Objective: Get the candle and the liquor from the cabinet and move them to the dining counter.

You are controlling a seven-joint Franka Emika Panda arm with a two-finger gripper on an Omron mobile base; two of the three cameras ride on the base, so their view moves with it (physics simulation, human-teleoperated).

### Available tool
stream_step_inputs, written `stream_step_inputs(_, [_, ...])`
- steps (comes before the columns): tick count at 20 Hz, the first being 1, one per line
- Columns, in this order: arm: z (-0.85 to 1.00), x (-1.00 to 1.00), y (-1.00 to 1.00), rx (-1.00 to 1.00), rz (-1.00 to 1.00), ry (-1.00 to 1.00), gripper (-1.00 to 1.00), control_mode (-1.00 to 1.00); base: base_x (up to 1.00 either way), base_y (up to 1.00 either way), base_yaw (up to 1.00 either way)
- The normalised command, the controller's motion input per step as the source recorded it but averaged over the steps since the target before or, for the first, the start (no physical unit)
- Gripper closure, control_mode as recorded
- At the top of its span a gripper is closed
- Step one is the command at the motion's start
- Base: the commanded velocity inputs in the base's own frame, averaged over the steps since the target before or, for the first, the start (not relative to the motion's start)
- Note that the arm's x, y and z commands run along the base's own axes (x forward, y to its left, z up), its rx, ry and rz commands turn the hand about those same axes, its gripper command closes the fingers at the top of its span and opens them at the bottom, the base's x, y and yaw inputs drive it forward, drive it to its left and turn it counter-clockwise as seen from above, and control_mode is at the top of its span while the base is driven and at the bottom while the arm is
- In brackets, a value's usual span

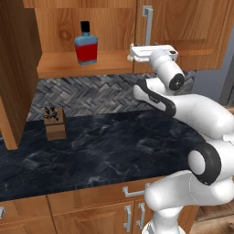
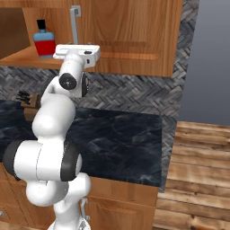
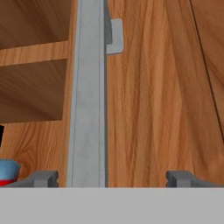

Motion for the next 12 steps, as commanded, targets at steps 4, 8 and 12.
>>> stream_step_inputs(4, [0.0, 0.0, 0.0, 0.0, 0.0, 0.0, 1.0, -1.0, 0.0, 0.0, 0.0])
stream_step_inputs(8, [0.0, 0.0, 0.0, 0.0, 0.0, 0.0, 1.0, -1.0, 0.0, 0.0, 0.0])
stream_step_inputs(12, [0.0, 0.0, 0.0, 0.0, 0.0, 0.0, 1.0, -1.0, 0.0, 0.0, 0.0])
